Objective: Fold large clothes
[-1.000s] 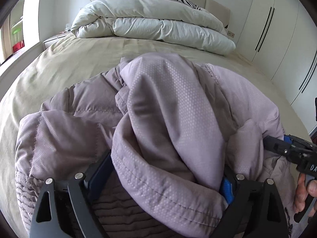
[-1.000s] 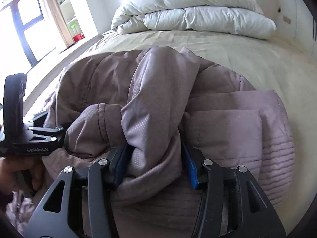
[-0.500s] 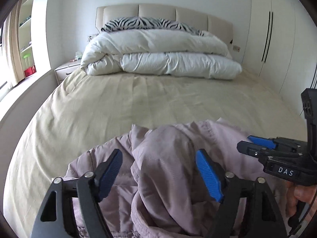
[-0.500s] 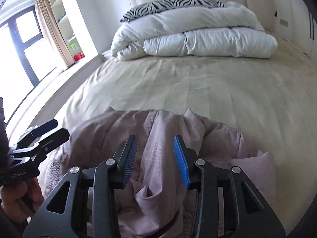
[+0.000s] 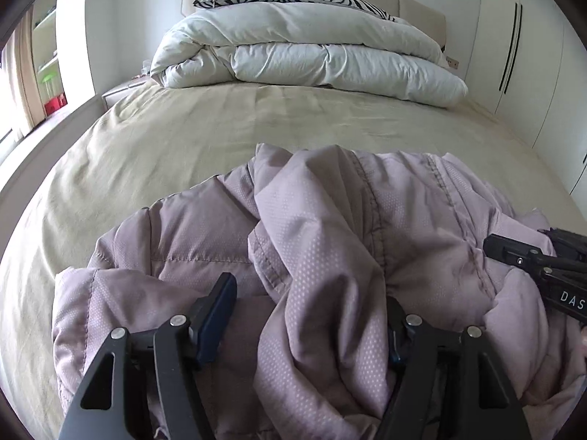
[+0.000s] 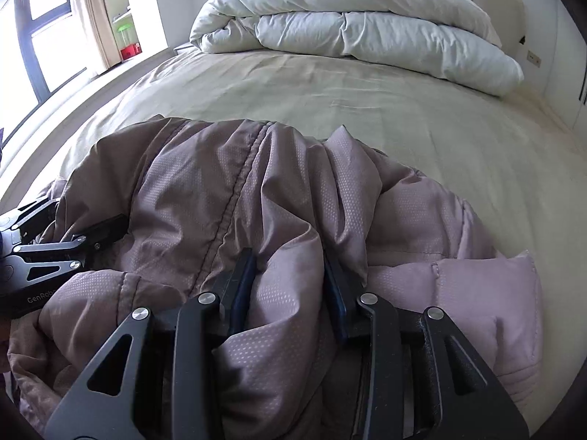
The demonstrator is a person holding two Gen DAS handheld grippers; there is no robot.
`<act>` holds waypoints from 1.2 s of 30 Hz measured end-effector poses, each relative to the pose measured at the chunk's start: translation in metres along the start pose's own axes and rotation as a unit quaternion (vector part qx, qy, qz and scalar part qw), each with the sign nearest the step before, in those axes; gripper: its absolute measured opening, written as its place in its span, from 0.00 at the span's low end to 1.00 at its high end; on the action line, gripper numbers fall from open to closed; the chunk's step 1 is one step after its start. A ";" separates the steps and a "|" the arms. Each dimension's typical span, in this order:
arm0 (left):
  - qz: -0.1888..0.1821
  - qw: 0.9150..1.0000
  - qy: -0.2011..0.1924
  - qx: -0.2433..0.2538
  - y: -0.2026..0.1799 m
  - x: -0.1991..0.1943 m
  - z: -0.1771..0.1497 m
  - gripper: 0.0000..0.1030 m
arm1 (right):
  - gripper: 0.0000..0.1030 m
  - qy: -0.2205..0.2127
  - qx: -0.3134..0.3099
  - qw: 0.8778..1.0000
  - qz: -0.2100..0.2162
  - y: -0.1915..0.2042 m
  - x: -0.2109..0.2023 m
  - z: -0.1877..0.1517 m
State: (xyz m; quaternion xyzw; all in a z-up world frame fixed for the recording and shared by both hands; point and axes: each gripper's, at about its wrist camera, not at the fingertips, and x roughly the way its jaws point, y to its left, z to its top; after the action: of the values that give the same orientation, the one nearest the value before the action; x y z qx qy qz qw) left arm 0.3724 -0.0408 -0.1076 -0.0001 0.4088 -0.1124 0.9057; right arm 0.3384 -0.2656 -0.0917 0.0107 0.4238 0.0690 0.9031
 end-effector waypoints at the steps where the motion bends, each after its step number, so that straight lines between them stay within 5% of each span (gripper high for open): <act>1: -0.003 1.000 -0.006 -0.012 0.003 -0.011 -0.001 0.68 | 0.34 -0.014 0.007 1.000 0.005 0.001 -0.017 -0.001; 6: 0.004 0.998 -0.059 0.001 -0.007 -0.055 -0.019 0.69 | 0.34 -0.080 -0.028 0.996 0.039 0.024 -0.088 -0.026; 11: -0.002 1.000 -0.010 -0.003 -0.004 -0.021 -0.029 0.78 | 0.35 0.000 -0.084 0.996 0.015 0.051 -0.047 -0.062; 18: -0.022 0.999 -0.010 -0.032 0.005 -0.049 -0.028 0.77 | 0.36 -0.011 -0.056 0.998 0.009 0.048 -0.065 -0.063; 21: -0.048 0.997 -0.037 -0.046 0.020 -0.098 -0.042 0.80 | 0.54 -0.060 -0.040 0.997 0.038 0.047 -0.120 -0.072; 23: -0.070 0.994 -0.054 -0.061 0.037 -0.137 -0.062 0.95 | 0.75 -0.103 -0.033 0.993 0.056 0.045 -0.162 -0.088; 24: -0.081 0.992 -0.062 -0.069 0.047 -0.156 -0.076 0.98 | 0.77 -0.118 -0.027 0.991 0.065 0.042 -0.183 -0.098; 30: -0.094 0.988 -0.025 -0.120 0.108 -0.239 -0.179 1.00 | 0.79 -0.090 0.047 0.986 0.132 0.008 -0.256 -0.171; 36: -0.120 0.974 0.047 -0.189 0.138 -0.278 -0.276 1.00 | 0.79 -0.056 0.103 0.986 0.117 -0.023 -0.308 -0.268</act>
State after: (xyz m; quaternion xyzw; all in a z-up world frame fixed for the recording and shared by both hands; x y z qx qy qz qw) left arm 0.0187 0.1758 -0.0983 -0.2150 0.4615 -0.1414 0.8490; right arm -0.0593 -0.3403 -0.0295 0.1569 0.3736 0.1297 0.9050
